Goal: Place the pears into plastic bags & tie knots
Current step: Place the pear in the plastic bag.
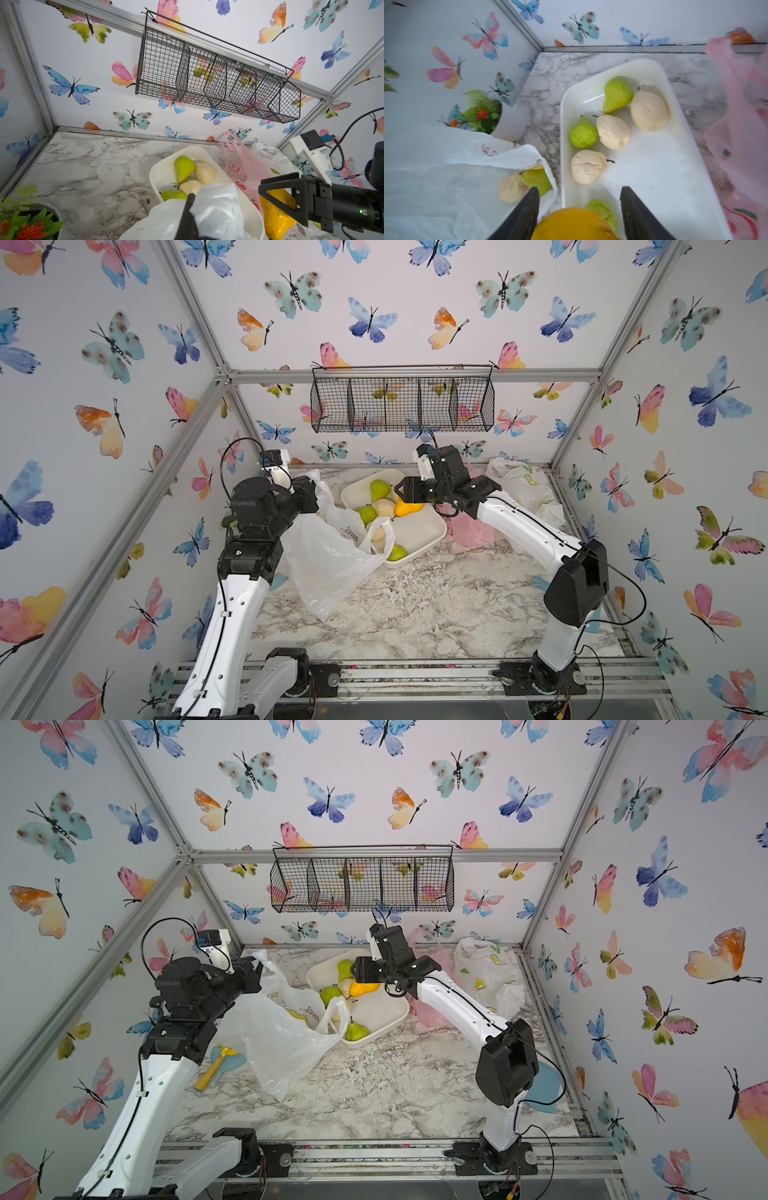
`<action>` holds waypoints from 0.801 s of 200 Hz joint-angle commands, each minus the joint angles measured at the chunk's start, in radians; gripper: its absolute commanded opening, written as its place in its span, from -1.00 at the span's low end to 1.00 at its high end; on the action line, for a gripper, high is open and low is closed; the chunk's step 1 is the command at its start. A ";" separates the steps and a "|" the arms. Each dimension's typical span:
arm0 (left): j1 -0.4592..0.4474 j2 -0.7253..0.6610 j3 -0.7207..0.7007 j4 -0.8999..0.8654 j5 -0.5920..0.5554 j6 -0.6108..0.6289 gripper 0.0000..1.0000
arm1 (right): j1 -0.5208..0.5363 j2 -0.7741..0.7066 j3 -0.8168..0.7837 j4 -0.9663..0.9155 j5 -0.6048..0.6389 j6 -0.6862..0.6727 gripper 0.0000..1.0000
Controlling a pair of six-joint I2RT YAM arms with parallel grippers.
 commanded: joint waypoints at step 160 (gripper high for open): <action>-0.021 0.043 -0.003 0.035 0.059 -0.030 -1.00 | 0.174 0.189 0.368 -0.151 0.217 0.051 -0.11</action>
